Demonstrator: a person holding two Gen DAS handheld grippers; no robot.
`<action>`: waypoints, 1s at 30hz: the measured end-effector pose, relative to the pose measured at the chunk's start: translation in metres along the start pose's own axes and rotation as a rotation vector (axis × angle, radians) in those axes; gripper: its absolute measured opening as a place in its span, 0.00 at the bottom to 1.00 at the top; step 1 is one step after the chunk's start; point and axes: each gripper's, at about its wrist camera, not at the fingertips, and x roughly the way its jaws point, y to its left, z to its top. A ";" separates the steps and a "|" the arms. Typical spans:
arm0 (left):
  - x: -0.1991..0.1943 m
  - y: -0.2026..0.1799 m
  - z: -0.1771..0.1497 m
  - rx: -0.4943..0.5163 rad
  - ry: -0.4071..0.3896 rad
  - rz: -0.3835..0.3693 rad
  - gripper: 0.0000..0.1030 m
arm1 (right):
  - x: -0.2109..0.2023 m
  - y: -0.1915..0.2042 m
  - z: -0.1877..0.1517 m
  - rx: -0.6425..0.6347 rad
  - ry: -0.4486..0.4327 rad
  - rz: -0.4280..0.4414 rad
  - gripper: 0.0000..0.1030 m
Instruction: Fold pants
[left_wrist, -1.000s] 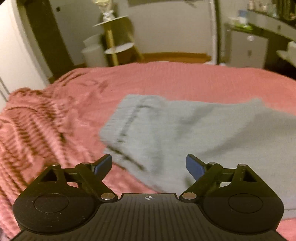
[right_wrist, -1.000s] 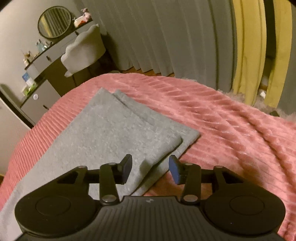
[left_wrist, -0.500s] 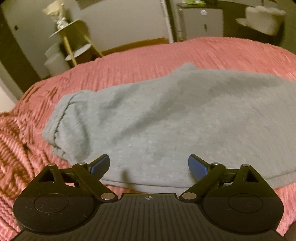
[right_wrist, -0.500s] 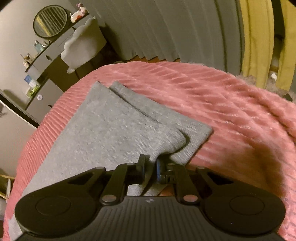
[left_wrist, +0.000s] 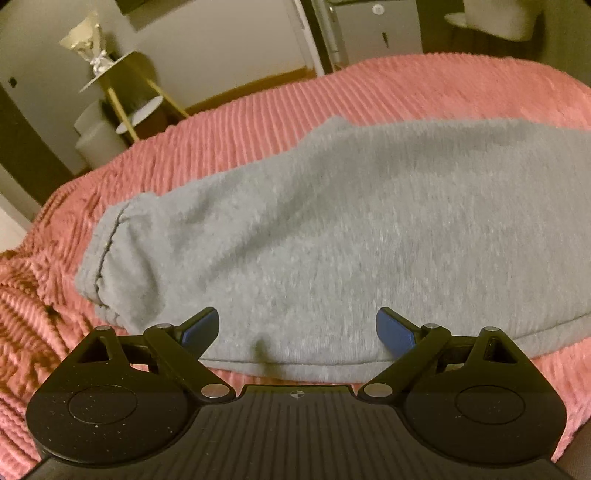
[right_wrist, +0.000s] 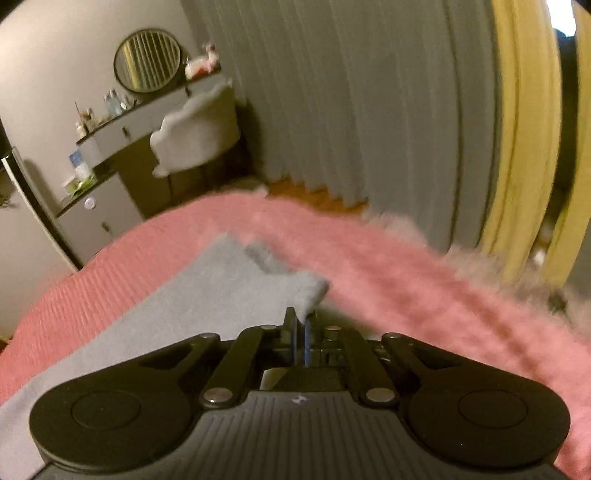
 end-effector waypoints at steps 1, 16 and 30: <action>-0.001 0.000 0.000 -0.008 -0.002 -0.011 0.93 | 0.008 -0.004 -0.005 -0.005 0.030 -0.021 0.03; 0.025 -0.024 -0.003 0.012 -0.029 -0.065 0.93 | 0.012 0.023 0.014 -0.006 -0.027 0.018 0.98; 0.055 -0.048 0.000 0.070 -0.009 -0.077 0.93 | 0.123 0.106 -0.009 -0.328 0.144 -0.214 0.98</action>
